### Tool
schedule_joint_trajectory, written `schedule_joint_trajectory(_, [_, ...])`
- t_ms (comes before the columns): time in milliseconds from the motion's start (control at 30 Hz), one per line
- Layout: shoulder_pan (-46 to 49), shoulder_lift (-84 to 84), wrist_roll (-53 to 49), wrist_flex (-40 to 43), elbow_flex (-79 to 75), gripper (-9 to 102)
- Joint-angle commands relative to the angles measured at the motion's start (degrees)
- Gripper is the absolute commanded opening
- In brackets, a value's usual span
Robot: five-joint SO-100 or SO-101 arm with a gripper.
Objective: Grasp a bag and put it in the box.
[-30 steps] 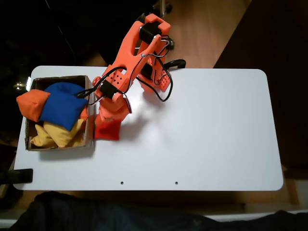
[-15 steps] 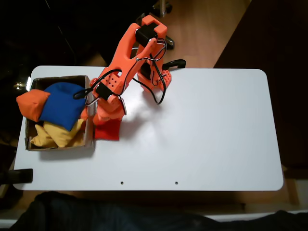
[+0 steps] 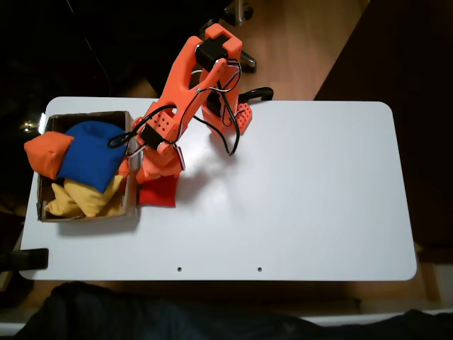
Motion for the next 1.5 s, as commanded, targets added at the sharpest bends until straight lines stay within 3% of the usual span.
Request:
schedule_joint_trajectory(0, [0.79, -0.44, -0.53, -1.14, -0.09, 62])
schedule_joint_trajectory(400, [0.97, -1.49, -1.23, -0.7, -0.26, 61])
schedule_joint_trajectory(533, [1.23, -1.58, -1.41, -0.7, -0.26, 43])
schedule_joint_trajectory(833, [1.58, -1.14, -1.67, -0.7, 0.0, 31])
schedule_joint_trajectory(967, [1.67, -0.88, -1.67, -0.7, 0.18, 19])
schedule_joint_trajectory(1467, [-2.99, 7.82, -1.76, -1.23, 4.92, 5])
